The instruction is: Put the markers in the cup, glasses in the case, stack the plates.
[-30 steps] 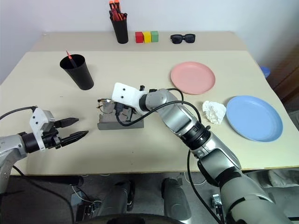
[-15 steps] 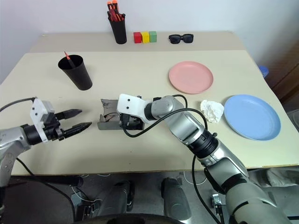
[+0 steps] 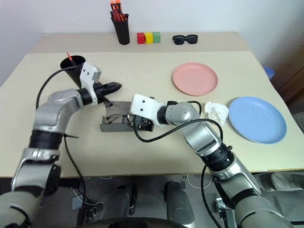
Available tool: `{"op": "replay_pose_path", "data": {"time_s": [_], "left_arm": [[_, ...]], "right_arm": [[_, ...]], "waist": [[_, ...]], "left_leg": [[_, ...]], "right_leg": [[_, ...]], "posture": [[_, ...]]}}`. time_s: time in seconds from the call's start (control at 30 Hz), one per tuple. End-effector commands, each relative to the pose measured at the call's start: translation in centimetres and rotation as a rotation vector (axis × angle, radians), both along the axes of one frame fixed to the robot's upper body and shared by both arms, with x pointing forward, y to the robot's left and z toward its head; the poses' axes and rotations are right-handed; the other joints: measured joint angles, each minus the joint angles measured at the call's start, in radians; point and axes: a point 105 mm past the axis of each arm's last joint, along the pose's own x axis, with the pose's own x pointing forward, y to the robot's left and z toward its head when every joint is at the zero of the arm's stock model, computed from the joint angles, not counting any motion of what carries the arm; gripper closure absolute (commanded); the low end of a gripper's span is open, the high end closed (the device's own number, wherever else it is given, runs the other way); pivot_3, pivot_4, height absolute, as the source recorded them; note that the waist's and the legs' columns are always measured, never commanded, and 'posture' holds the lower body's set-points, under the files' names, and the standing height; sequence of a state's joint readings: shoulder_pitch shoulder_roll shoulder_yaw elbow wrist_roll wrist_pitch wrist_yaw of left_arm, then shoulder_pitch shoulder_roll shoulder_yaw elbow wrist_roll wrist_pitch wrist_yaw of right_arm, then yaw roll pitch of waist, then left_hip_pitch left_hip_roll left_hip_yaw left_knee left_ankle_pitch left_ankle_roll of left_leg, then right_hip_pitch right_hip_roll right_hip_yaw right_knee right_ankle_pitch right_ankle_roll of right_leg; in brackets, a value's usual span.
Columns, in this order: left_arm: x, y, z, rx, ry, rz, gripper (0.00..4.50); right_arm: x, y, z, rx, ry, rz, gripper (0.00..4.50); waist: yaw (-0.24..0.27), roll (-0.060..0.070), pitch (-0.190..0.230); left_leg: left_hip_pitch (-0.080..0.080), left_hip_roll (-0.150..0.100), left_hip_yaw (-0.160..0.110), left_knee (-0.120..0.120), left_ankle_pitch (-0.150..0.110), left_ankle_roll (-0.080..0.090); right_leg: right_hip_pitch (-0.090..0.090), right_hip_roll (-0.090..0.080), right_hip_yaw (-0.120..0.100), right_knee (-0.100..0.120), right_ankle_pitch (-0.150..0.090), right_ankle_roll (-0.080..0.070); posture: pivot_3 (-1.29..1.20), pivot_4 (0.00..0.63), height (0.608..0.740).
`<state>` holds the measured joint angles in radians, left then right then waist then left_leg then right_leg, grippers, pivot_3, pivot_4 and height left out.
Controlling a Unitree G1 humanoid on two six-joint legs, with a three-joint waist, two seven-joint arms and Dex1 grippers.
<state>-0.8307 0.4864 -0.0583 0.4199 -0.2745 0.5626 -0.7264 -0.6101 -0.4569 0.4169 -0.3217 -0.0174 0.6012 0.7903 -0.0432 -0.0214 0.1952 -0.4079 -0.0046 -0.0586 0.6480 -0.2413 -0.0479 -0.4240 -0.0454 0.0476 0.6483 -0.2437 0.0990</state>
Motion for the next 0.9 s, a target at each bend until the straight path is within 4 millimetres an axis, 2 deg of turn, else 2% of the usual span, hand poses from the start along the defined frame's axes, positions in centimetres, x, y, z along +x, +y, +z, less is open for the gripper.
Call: {"op": "replay_pose_path", "data": {"time_s": [0.03,0.27,0.53,0.67,0.9], "left_arm": [[-0.1,-0.2,-1.1,0.064,0.076,-0.066,4.36],[-2.7,0.0,-2.2,0.178,0.129,-0.274,4.36],[-5.4,1.8,-2.4,0.256,0.092,-0.339,4.36],[-7.1,1.7,-2.3,0.247,0.071,-0.39,4.36],[-10.0,2.1,-3.9,0.308,0.096,-0.419,4.36]], "right_arm": [[-0.5,-2.3,2.2,0.038,-0.095,-0.056,0.61],[-0.9,-5.2,2.8,0.041,-0.118,-0.15,0.61],[-0.4,-5.4,2.7,0.056,-0.106,-0.171,0.61],[-0.1,-5.5,2.2,0.06,-0.088,-0.171,0.61],[1.2,-6.5,1.6,0.077,-0.064,-0.217,0.61]], "waist": [[-0.002,0.0,0.0],[-0.002,0.001,0.0],[-0.001,0.001,0.0],[-0.002,0.001,0.0],[0.001,0.001,0.0]], "left_leg": [[0.0,0.0,0.0,0.0,0.0,0.0],[0.0,0.0,0.0,-0.001,0.0,0.0],[0.0,0.001,0.001,0.0,0.0,0.0],[0.001,0.001,0.001,-0.001,0.0,0.0],[0.001,0.001,0.001,0.0,0.0,0.0]], "right_leg": [[0.0,0.0,0.0,0.0,0.0,0.0],[-0.001,0.001,0.001,0.001,-0.001,0.0],[-0.001,0.0,0.002,0.001,-0.001,0.0],[-0.001,0.001,0.002,0.001,-0.001,0.0],[0.0,0.001,0.002,0.001,-0.001,0.0]], "posture": [[0.0,0.15,0.74],[0.0,0.15,0.74],[0.0,0.15,0.74],[0.0,0.15,0.74],[0.0,0.15,0.74]]}}
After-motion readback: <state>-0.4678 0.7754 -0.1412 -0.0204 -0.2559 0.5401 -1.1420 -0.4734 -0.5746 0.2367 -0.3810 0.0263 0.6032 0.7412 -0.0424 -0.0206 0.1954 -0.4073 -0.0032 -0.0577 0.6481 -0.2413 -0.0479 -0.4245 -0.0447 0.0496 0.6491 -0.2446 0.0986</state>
